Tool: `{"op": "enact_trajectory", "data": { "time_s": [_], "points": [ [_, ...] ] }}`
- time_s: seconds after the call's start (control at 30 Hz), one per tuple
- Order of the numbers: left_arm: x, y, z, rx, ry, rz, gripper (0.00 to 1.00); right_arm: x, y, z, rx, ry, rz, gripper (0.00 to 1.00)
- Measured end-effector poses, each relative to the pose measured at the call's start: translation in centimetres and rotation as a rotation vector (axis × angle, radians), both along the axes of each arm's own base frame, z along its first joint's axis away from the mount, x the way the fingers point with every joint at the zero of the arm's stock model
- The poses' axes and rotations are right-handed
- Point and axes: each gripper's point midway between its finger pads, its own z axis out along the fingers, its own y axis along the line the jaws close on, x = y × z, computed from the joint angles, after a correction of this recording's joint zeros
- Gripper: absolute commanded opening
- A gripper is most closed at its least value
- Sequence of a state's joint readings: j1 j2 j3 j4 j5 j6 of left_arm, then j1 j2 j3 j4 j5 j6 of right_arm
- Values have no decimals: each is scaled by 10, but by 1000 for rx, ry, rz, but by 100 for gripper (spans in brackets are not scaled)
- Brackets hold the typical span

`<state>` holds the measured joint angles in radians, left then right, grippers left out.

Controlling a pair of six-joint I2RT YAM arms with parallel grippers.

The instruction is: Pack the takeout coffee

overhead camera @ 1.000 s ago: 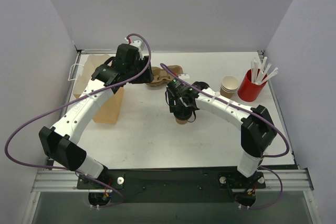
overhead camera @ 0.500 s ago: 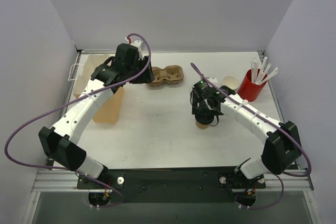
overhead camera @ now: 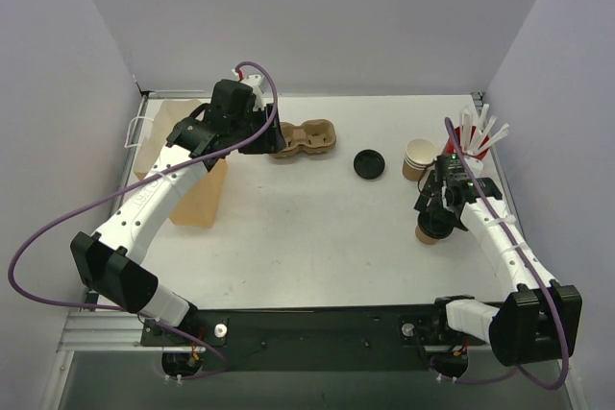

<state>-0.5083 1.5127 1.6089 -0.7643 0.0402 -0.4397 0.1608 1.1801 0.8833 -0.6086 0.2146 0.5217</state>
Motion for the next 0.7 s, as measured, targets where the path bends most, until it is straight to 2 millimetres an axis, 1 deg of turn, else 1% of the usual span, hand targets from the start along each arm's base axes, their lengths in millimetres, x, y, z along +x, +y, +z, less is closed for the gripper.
{"op": "enact_trajectory", "data": {
  "time_s": [0.1,0.23,0.4,0.43,0.53,0.7],
  "points": [
    [0,0,0,0,0,-5,61,-5,-18,-5,13,9,-58,60],
    [-1,-1,0,1,1,-11,61,-2,-27,-6,39,-8,-96,66],
    [-1,-1,0,3,2,-13,62,-1,-28,-6,43,-7,-88,76],
    [-1,-1,0,3,1,-13,62,-1,-27,-6,43,-7,-87,79],
    [-2,0,2,2,-4,-14,62,-1,-25,-7,56,-3,-80,84],
    [-4,1,5,0,-13,-16,62,-4,-22,-8,72,12,-71,86]
  ]
}}
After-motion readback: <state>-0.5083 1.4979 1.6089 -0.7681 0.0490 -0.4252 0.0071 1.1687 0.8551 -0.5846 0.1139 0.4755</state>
